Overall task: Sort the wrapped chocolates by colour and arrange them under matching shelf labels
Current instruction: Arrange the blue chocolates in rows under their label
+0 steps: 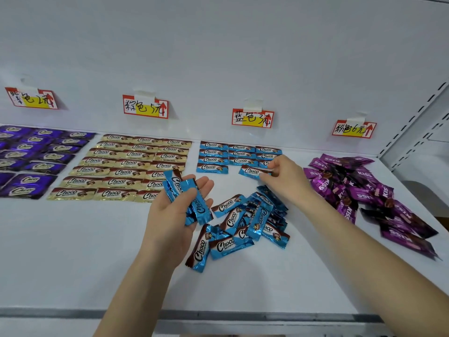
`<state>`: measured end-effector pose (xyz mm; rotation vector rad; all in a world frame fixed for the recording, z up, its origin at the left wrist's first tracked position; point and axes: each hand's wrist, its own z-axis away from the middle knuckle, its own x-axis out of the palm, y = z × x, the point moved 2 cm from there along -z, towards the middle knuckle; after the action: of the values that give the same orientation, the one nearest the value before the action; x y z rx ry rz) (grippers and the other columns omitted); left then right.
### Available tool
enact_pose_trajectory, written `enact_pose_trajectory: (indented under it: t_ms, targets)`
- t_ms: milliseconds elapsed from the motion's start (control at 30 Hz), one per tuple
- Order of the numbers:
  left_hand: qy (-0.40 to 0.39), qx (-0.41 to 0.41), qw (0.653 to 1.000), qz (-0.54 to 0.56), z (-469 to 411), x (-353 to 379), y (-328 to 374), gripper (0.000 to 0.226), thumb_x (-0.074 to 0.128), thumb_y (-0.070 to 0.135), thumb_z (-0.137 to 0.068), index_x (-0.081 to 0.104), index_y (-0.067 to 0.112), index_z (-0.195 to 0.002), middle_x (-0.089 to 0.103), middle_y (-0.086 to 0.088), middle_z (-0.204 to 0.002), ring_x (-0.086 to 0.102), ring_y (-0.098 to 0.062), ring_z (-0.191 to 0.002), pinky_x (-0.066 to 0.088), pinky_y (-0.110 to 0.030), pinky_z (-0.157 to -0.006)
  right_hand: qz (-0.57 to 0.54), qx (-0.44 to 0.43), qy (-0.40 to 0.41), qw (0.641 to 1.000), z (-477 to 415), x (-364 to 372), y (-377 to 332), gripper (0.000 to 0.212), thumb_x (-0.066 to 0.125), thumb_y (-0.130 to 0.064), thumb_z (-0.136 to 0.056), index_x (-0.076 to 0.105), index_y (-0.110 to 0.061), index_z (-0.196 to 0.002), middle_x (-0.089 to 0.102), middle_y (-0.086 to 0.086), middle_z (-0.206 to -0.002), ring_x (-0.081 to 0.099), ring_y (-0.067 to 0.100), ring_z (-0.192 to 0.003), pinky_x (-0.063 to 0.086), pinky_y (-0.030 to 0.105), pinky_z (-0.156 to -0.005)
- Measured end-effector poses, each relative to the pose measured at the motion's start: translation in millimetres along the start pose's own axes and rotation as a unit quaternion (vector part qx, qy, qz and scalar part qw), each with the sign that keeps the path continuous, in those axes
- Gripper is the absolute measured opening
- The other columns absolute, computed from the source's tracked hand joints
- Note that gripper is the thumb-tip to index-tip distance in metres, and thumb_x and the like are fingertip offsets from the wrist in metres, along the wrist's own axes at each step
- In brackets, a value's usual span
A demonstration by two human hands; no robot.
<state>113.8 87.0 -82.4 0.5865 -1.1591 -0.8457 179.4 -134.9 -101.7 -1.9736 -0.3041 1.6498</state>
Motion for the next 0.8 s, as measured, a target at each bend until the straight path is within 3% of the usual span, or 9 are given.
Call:
enact_pose_trajectory:
  t_ms: [100, 233, 433, 667, 800]
  targets:
    - [-0.011, 0.013, 1.0, -0.014, 0, -1, -1, 0.02, 0.047, 0.004, -0.094, 0.054, 0.022, -0.098, 0.071, 0.0, -0.099, 0.07, -0.014, -0.089, 0.057, -0.029, -0.069, 0.062, -0.082, 0.04, 0.994, 4, -5, -2, 0.025, 0.056, -0.029, -0.089, 0.056, -0.016, -0.11, 0.059, 0.002, -0.107, 0.054, 0.015, -0.091, 0.04, 0.026, -0.068]
    - [-0.013, 0.02, 1.0, -0.003, 0, -1, -3, 0.019, 0.048, 0.007, -0.092, 0.052, 0.022, -0.103, 0.072, -0.001, -0.098, 0.07, -0.015, -0.089, 0.059, -0.029, -0.067, 0.125, -0.177, -0.024, 0.976, 14, 4, -11, 0.027, 0.044, -0.03, -0.095, 0.059, -0.016, -0.112, 0.059, 0.004, -0.107, 0.047, 0.015, -0.092, 0.036, 0.028, -0.069]
    - [-0.011, 0.023, 1.0, 0.005, 0, -2, -3, 0.02, 0.048, 0.006, -0.092, 0.052, 0.018, -0.109, 0.071, -0.001, -0.097, 0.07, -0.015, -0.088, 0.059, -0.027, -0.063, 0.13, -0.194, -0.082, 0.969, 16, 14, -20, 0.031, 0.039, -0.029, -0.097, 0.059, -0.017, -0.117, 0.053, 0.006, -0.12, 0.043, 0.021, -0.111, 0.036, 0.031, -0.086]
    - [-0.003, 0.017, 1.0, 0.01, -2, -4, -2, 0.016, 0.048, 0.007, -0.093, 0.054, 0.021, -0.099, 0.071, -0.002, -0.098, 0.071, -0.015, -0.088, 0.058, -0.029, -0.066, 0.128, -0.19, -0.082, 0.97, 9, 16, -25, 0.033, 0.037, -0.029, -0.097, 0.052, -0.017, -0.125, 0.053, 0.004, -0.118, 0.045, 0.018, -0.107, 0.035, 0.027, -0.076]
    - [-0.005, 0.012, 1.0, 0.017, -1, -4, -2, 0.019, 0.048, 0.007, -0.093, 0.052, 0.018, -0.108, 0.071, -0.004, -0.1, 0.071, -0.016, -0.087, 0.058, -0.029, -0.066, 0.138, -0.194, -0.086, 0.967, 7, 19, -26, 0.033, 0.036, -0.03, -0.098, 0.056, -0.016, -0.121, 0.052, 0.005, -0.118, 0.044, 0.019, -0.107, 0.039, 0.031, -0.081]
